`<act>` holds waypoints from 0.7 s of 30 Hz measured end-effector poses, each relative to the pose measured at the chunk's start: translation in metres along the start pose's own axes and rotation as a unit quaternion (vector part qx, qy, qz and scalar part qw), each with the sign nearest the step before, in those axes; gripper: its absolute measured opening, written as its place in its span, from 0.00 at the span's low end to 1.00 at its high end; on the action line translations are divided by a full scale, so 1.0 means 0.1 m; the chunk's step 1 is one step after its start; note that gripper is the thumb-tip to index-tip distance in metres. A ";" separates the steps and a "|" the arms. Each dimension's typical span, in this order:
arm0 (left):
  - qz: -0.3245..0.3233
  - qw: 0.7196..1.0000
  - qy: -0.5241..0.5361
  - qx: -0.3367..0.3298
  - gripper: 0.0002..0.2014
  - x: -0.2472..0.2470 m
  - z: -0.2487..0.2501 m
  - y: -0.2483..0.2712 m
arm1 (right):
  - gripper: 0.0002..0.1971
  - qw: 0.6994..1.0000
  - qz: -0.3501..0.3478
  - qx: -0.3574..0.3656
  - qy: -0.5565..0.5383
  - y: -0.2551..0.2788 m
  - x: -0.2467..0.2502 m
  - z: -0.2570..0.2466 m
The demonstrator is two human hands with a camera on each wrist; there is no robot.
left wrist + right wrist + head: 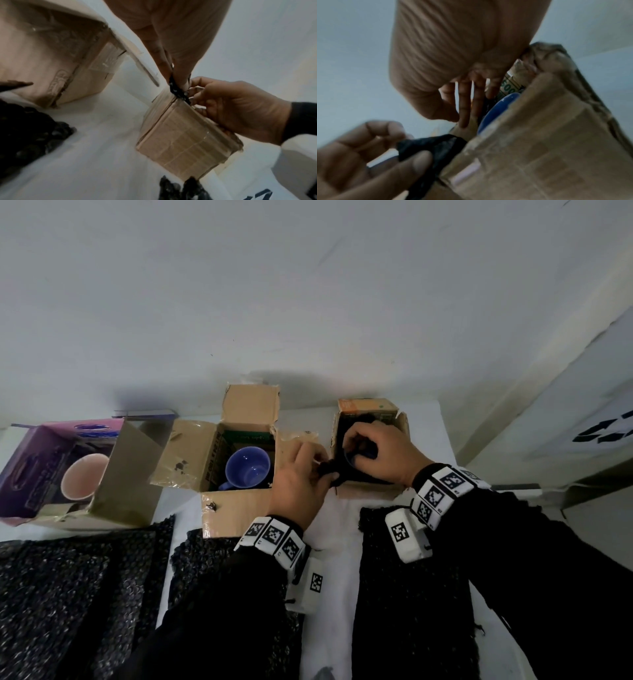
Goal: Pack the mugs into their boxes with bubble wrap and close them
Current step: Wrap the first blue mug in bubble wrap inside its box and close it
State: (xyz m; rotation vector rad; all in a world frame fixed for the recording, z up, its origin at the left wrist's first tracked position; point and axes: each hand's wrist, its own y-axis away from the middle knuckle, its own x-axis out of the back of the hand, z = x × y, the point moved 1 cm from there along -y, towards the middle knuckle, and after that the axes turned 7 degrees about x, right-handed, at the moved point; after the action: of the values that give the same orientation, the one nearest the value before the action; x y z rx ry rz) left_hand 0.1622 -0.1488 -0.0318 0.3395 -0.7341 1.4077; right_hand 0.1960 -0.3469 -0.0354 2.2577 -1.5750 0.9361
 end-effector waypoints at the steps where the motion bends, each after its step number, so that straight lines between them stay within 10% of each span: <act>1: -0.001 1.000 0.019 0.025 0.15 0.00 0.01 -0.01 | 0.16 0.998 -0.017 -0.019 -0.061 0.02 -0.01 -0.04; 8: -0.057 0.996 0.047 -0.048 0.08 0.00 -0.02 0.03 | 0.12 1.000 -0.020 -0.004 0.004 0.12 -0.10 -0.05; 14: -0.086 0.974 -0.146 -0.153 0.13 -0.06 -0.09 0.02 | 0.12 0.989 -0.076 0.020 0.122 0.16 -0.09 -0.15; 21: -0.088 0.925 -0.326 -0.175 0.15 -0.02 0.01 0.04 | 0.19 0.920 -0.183 0.009 0.347 0.24 -0.06 -0.12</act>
State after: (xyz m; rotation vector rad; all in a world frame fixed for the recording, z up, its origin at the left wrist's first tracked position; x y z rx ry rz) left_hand 0.1582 -0.1506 -0.0330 0.5847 -1.4413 0.9553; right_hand 0.1685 -0.3455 -0.0334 1.8115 -0.8056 1.4143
